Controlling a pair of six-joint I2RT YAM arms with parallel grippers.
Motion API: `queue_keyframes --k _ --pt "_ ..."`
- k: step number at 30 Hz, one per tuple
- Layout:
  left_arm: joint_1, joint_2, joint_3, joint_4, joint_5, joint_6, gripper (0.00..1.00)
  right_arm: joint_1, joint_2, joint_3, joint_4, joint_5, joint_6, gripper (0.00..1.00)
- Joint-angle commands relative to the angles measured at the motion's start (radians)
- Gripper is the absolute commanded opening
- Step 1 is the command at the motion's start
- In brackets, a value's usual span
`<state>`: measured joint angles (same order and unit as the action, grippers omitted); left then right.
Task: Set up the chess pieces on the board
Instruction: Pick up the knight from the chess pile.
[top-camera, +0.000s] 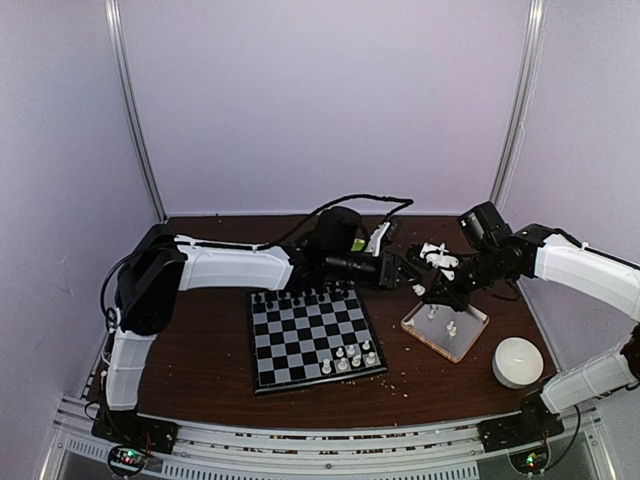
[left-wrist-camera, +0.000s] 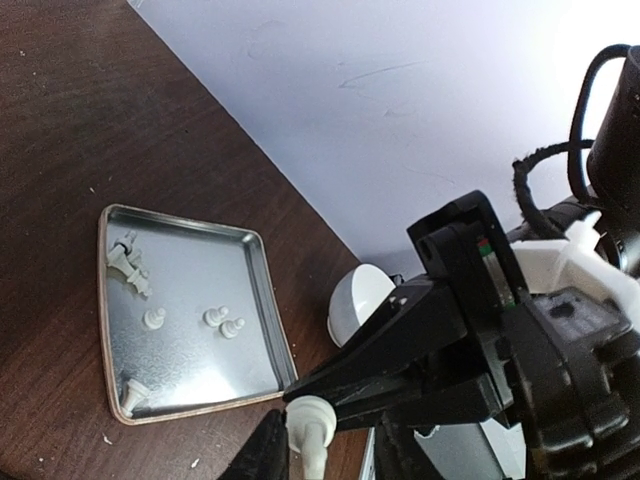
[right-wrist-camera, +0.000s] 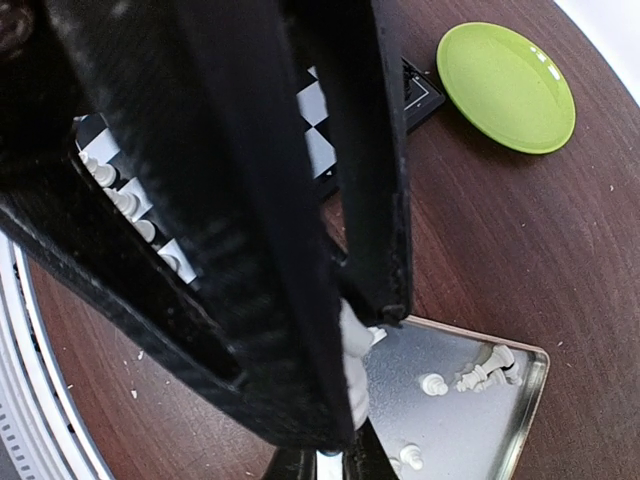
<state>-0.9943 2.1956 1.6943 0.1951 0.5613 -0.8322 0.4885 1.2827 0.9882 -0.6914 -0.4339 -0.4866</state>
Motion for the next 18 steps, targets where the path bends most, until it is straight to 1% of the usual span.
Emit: queue_keyframes --k 1,5,12,18 --pt "-0.003 0.024 0.025 0.048 0.018 -0.012 0.30 -0.002 -0.030 -0.003 0.023 0.029 0.017 0.04" --pt "-0.003 0.023 0.022 0.044 0.023 -0.011 0.29 -0.004 -0.037 -0.007 0.029 0.042 0.017 0.04" --pt "-0.003 0.019 0.015 0.052 0.020 -0.002 0.11 -0.004 -0.033 -0.007 0.028 0.045 0.015 0.04" --pt "-0.003 0.002 0.002 0.059 0.010 0.021 0.03 -0.004 -0.032 -0.009 0.024 0.044 0.013 0.04"
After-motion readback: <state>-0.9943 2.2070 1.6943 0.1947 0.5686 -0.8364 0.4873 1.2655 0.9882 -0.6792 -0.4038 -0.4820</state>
